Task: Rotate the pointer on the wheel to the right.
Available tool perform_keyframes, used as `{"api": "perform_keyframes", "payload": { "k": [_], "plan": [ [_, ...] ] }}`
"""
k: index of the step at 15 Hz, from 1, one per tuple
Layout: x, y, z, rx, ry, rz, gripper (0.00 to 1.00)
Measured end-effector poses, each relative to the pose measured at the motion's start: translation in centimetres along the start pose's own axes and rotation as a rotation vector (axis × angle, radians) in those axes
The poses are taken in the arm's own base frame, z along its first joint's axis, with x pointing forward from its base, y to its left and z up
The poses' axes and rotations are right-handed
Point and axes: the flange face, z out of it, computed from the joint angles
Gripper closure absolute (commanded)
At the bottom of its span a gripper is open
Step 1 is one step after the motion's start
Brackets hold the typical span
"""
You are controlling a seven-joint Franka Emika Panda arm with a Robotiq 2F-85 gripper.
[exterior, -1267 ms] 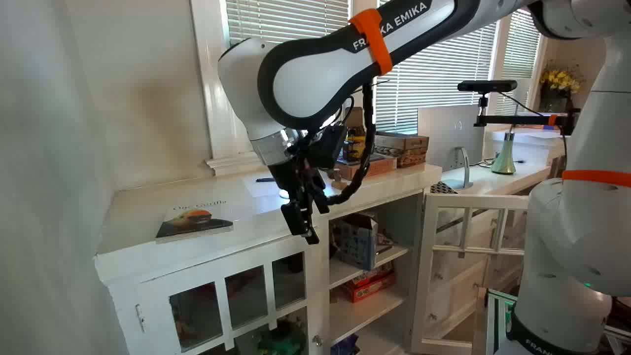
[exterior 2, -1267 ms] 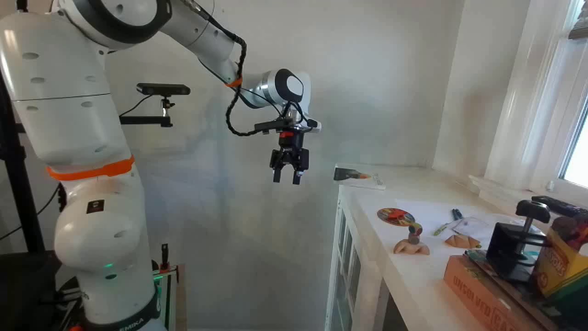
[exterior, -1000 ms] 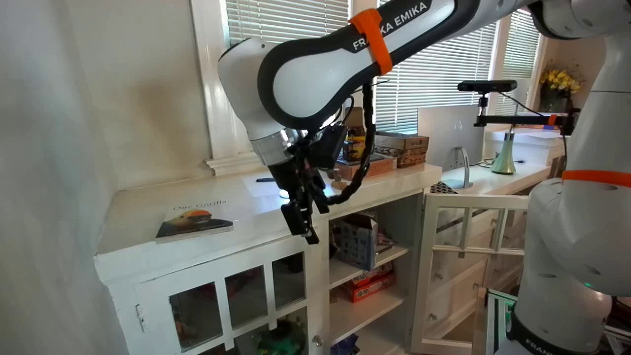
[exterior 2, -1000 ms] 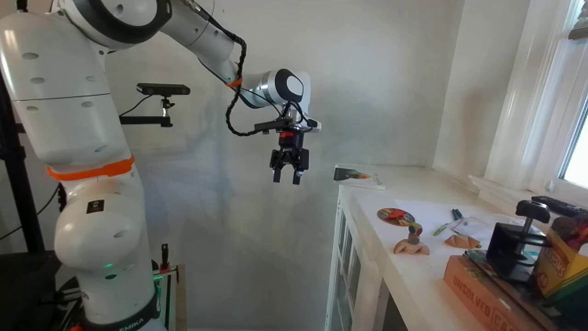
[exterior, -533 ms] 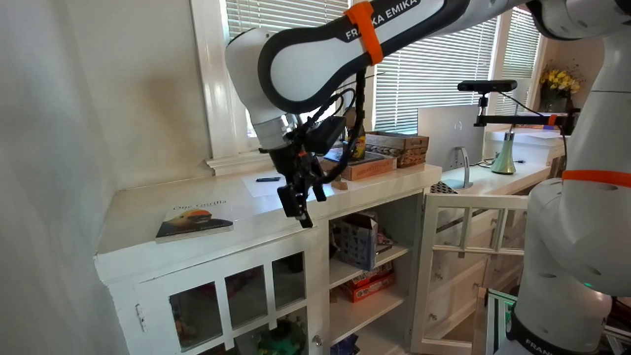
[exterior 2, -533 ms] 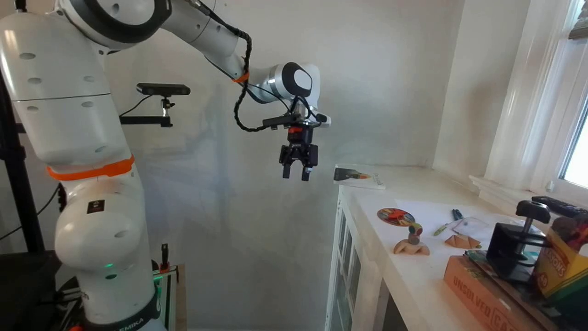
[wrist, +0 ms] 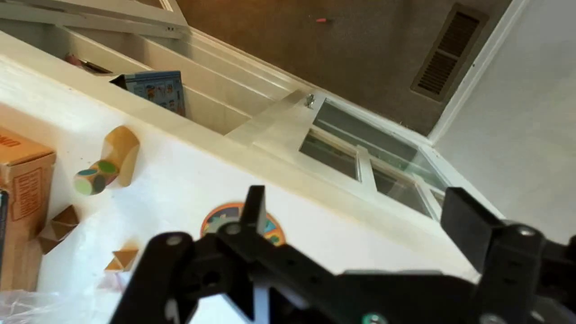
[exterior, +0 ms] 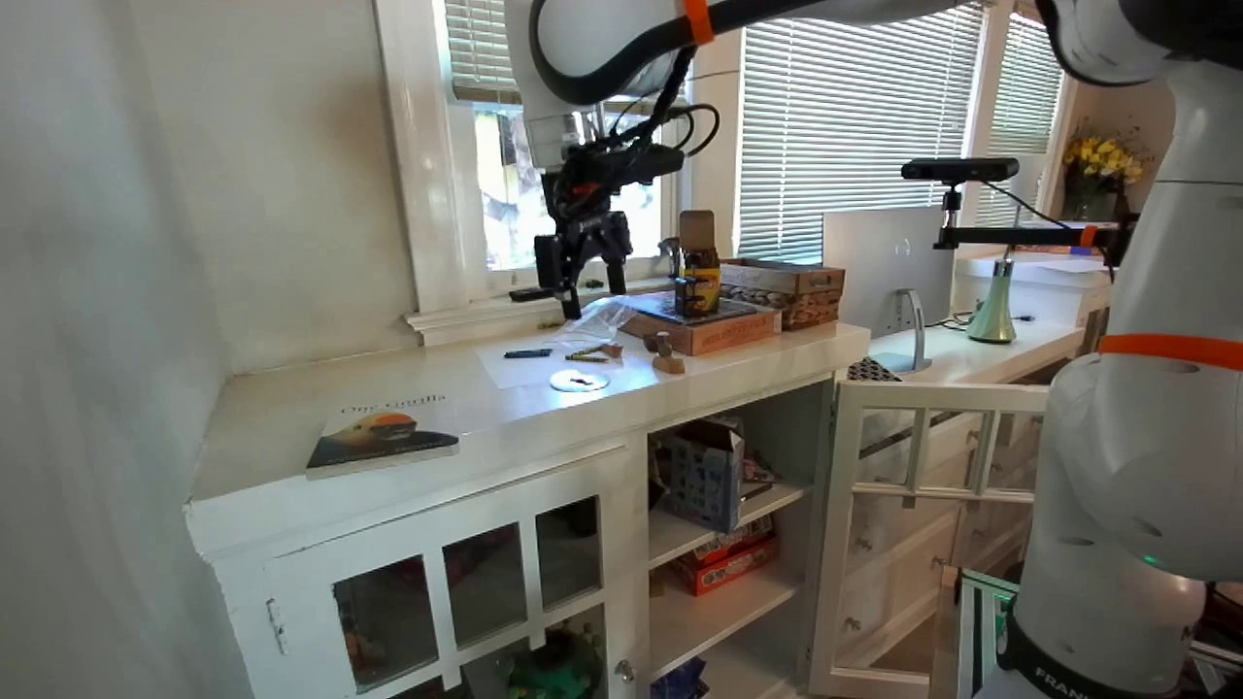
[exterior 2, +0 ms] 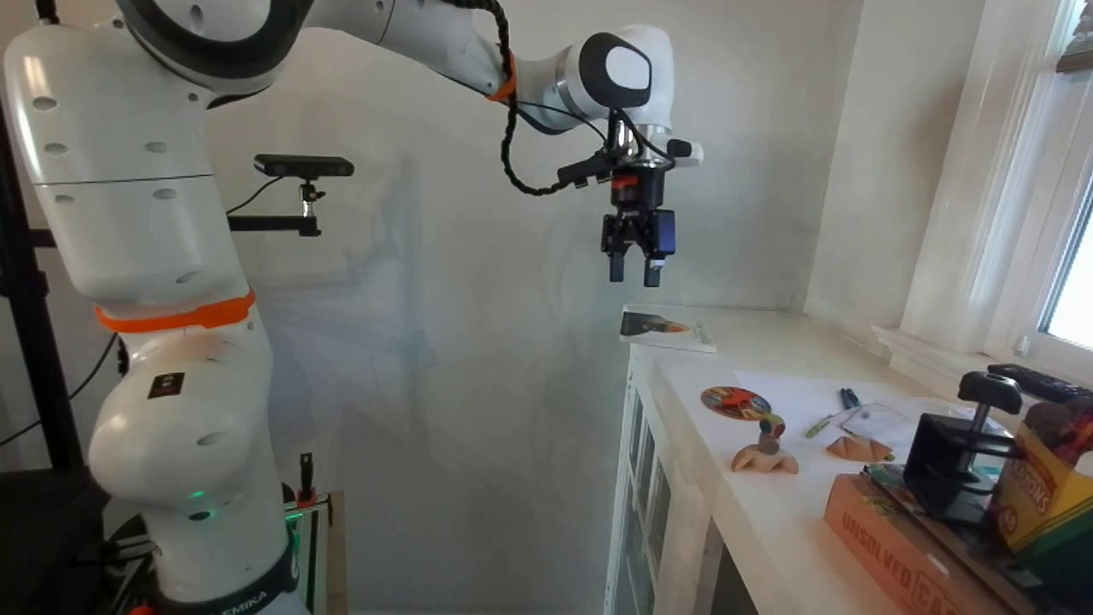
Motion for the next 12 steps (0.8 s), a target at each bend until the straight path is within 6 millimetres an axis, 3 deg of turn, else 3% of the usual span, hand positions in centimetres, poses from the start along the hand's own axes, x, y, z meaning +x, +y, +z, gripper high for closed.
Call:
{"api": "perform_keyframes", "payload": {
  "k": [5,12],
  "plan": [
    [2.7,2.8,-3.1,-0.109,0.035,0.131,0.00],
    [5.6,3.6,-1.4,-0.146,-0.031,0.142,0.00]
  ]
}}
